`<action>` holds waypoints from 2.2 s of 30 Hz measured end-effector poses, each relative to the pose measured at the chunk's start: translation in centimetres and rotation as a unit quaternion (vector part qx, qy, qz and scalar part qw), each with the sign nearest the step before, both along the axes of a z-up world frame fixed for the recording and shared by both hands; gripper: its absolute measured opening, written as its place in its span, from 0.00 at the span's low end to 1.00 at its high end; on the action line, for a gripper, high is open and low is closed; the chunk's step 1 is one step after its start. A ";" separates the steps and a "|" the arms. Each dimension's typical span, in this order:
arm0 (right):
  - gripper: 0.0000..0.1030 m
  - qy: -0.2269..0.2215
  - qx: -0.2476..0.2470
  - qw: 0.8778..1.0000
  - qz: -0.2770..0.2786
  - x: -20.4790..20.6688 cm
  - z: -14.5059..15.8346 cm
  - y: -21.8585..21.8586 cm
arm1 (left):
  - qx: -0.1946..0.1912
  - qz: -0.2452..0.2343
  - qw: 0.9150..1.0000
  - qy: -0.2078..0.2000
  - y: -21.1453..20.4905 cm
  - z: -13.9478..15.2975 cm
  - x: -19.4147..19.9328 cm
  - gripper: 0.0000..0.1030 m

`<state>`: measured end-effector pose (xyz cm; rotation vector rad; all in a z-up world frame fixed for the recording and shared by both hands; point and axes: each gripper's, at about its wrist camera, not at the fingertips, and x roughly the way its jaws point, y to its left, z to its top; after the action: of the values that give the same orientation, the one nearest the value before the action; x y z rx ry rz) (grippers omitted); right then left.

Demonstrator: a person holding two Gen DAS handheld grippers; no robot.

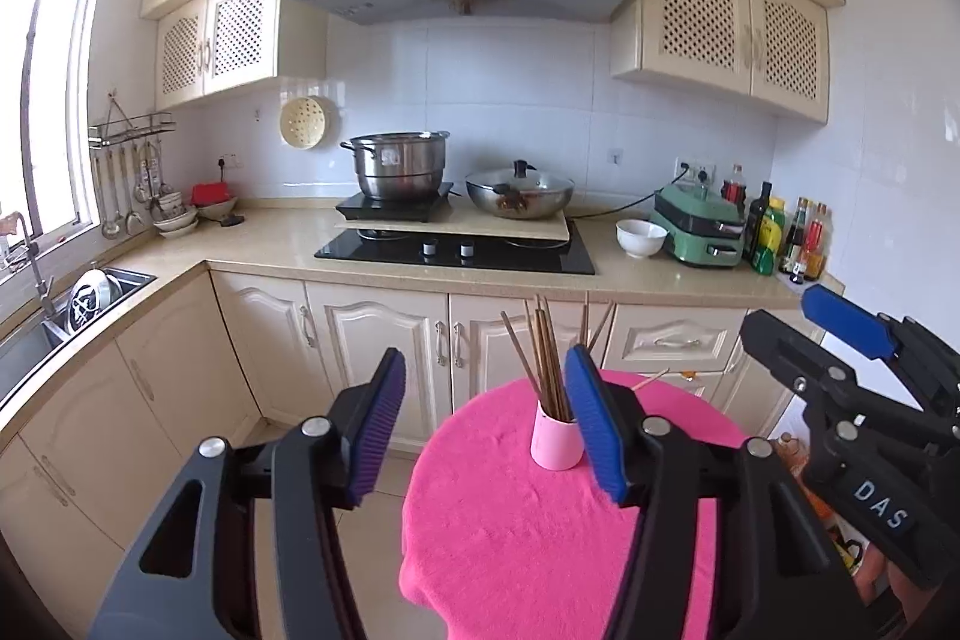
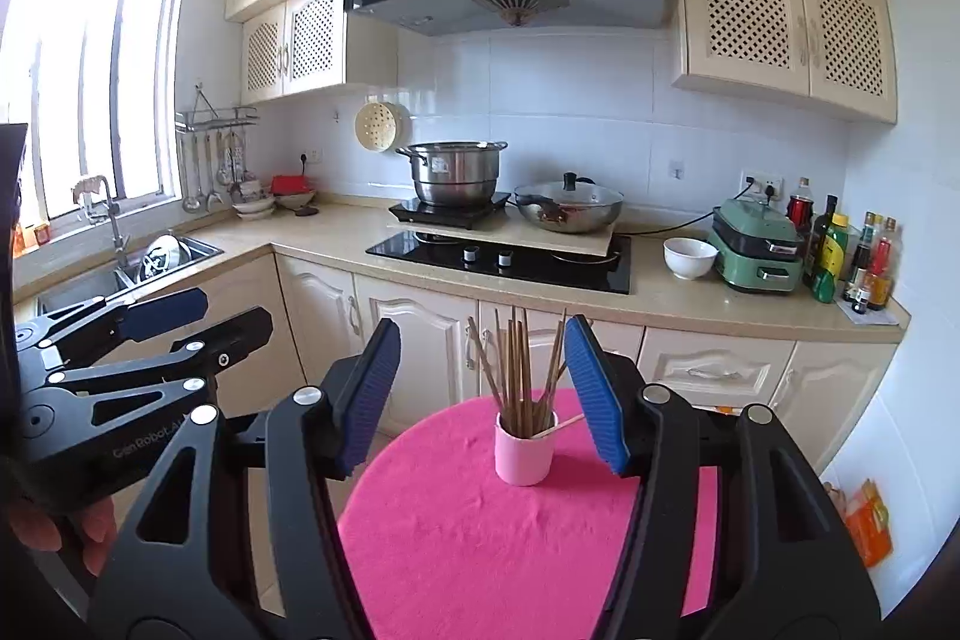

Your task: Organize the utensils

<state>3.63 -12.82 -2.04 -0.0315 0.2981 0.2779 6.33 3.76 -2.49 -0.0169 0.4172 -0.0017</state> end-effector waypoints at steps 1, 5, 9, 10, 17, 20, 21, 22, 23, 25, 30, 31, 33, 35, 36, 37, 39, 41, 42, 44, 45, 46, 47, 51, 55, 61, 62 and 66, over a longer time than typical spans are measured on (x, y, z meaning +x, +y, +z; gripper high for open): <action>0.61 -0.002 -0.001 1.000 -0.002 -0.5 0.4 0.1 | -0.001 0.003 1.000 0.001 0.2 0.5 -0.6 0.55; 0.65 -0.007 0.003 1.000 -0.002 -2.1 1.5 0.1 | -0.001 0.010 1.000 -0.002 0.4 1.7 -2.2 0.56; 0.69 -0.006 0.004 1.000 0.000 -3.5 2.3 0.2 | 0.004 0.013 1.000 -0.006 0.5 3.1 -3.8 0.56; 0.71 -0.007 0.004 1.000 -0.001 -3.9 2.5 0.3 | 0.003 0.013 1.000 -0.006 0.5 3.3 -4.1 0.56; 0.74 0.000 0.006 1.000 -0.001 -5.6 3.6 0.5 | 0.004 0.018 1.000 -0.022 0.9 5.4 -6.2 0.56; 0.75 -0.001 0.005 1.000 -0.001 -6.1 3.9 0.6 | 0.007 0.018 0.999 -0.027 0.8 6.2 -6.9 0.56; 0.76 -0.002 0.008 1.000 -0.001 -6.4 4.0 0.6 | 0.008 0.018 0.999 -0.028 0.9 6.3 -7.0 0.56; 0.76 -0.004 0.007 1.000 -0.002 -6.6 4.2 0.6 | 0.010 0.017 0.999 -0.032 0.8 6.6 -7.3 0.56; 0.76 -0.006 0.007 1.000 -0.003 -6.8 4.4 0.6 | 0.011 0.017 0.999 -0.034 0.7 6.8 -7.6 0.56; 0.78 -0.009 0.008 1.000 -0.005 -7.2 4.7 0.5 | 0.014 0.014 0.999 -0.037 0.4 7.2 -8.0 0.56; 0.79 -0.012 0.005 1.000 -0.006 -7.9 5.1 0.4 | 0.011 0.014 0.999 -0.039 0.4 7.7 -8.6 0.56; 0.79 -0.012 0.006 1.000 -0.006 -7.9 5.2 0.3 | 0.010 0.015 0.999 -0.040 0.5 7.8 -8.7 0.56; 0.80 -0.011 0.007 1.000 -0.006 -8.0 5.3 0.3 | 0.006 0.016 0.999 -0.041 0.5 7.9 -8.8 0.56; 0.80 -0.011 0.006 1.000 -0.006 -8.1 5.4 0.3 | 0.002 0.020 0.999 -0.040 0.8 7.9 -8.9 0.56; 0.80 -0.011 0.006 1.000 -0.006 -8.2 5.4 0.3 | 0.002 0.019 0.999 -0.040 0.9 8.0 -9.0 0.56; 0.80 -0.012 0.006 1.000 -0.005 -8.2 5.4 0.4 | 0.003 0.021 0.999 -0.041 0.9 8.0 -9.1 0.56; 0.80 -0.014 0.006 1.000 -0.006 -8.3 5.5 0.5 | 0.004 0.022 0.999 -0.043 1.0 8.0 -9.2 0.56; 0.81 -0.014 0.006 1.000 -0.006 -8.3 5.6 0.6 | 0.004 0.022 0.999 -0.045 1.1 8.1 -9.3 0.56; 0.81 -0.014 0.006 1.000 -0.007 -8.3 5.6 0.6 | 0.005 0.021 0.999 -0.044 1.1 8.1 -9.3 0.56; 0.81 -0.013 0.008 1.000 -0.007 -8.3 5.6 0.7 | 0.009 0.020 0.999 -0.046 1.1 8.1 -9.3 0.56; 0.81 -0.013 0.009 1.000 -0.007 -8.3 5.6 0.7 | 0.010 0.021 0.999 -0.047 1.1 8.1 -9.4 0.56; 0.81 -0.013 0.011 1.000 -0.007 -8.3 5.7 0.8 | 0.012 0.020 0.999 -0.048 1.1 8.1 -9.4 0.56; 0.81 -0.013 0.010 1.000 -0.007 -8.4 5.7 0.9 | 0.013 0.021 0.998 -0.052 1.1 8.1 -9.5 0.56; 0.81 -0.012 0.012 1.000 -0.007 -8.3 5.6 1.1 | 0.016 0.021 0.998 -0.053 1.2 8.3 -9.7 0.56; 0.81 -0.011 0.012 1.000 -0.005 -8.3 5.8 1.4 | 0.016 0.021 0.998 -0.052 1.2 8.2 -9.7 0.56; 0.81 -0.012 0.011 1.000 -0.003 -8.4 5.8 1.4 | 0.018 0.021 0.998 -0.053 1.2 8.2 -9.9 0.57; 0.81 -0.012 0.011 1.000 -0.003 -8.4 5.8 1.4 | 0.018 0.022 0.998 -0.053 1.2 8.2 -9.9 0.56; 0.81 -0.011 0.012 1.000 -0.002 -8.3 5.8 1.4 | 0.020 0.023 0.998 -0.052 1.3 8.2 -9.8 0.56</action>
<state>-4.69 -11.46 3.77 -0.0093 0.2738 0.2773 -3.48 5.02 5.72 0.0123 0.3131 0.0504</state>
